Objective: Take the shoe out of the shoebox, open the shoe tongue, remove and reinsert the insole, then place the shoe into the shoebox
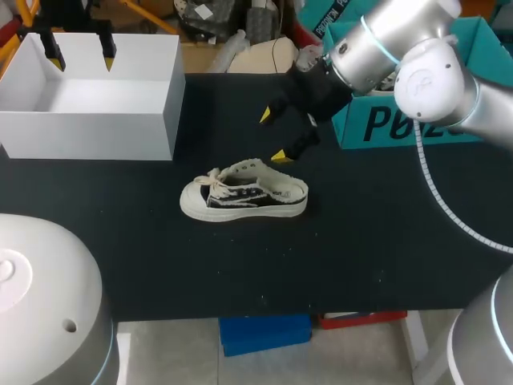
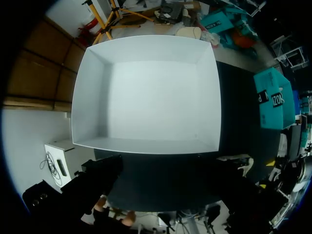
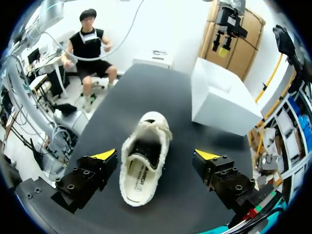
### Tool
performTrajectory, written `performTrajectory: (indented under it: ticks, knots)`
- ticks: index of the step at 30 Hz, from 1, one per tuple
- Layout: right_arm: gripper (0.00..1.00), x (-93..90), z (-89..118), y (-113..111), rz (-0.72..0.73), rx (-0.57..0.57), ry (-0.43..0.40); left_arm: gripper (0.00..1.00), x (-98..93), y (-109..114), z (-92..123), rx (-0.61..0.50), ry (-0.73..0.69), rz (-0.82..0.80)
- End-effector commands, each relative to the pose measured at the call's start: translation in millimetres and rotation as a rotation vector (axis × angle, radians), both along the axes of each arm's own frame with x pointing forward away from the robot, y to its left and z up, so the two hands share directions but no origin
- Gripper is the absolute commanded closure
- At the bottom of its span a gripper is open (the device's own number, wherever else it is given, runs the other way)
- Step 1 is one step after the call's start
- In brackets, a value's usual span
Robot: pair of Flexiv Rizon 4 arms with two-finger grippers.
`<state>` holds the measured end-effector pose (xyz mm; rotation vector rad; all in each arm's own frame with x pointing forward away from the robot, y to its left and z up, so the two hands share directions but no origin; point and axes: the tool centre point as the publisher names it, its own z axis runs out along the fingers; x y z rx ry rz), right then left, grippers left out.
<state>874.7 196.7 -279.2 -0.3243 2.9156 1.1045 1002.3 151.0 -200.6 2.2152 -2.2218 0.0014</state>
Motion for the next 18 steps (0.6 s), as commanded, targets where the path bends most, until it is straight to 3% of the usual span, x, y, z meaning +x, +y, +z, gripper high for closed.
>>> performTrajectory:
  ticks: [1, 5, 9, 18]
  knots:
    - [0.00, -24.3, -6, -10, -0.085, 0.056, 0.010, 0.00, -0.6, -1, 1, 0.002, 0.001, 0.002]
    - [0.00, -38.3, -10, -22, -0.190, 0.085, -0.013, 0.00, -0.6, -1, 1, 0.002, 0.001, 0.002]
    - [0.00, -46.7, -27, -33, -0.260, 0.092, -0.012, 0.00, -0.6, -1, 1, 0.002, 0.001, 0.002]
    - [0.00, -34.2, -63, -48, -0.319, 0.150, -0.046, 0.00, -0.6, -1, 1, 0.002, 0.001, 0.002]
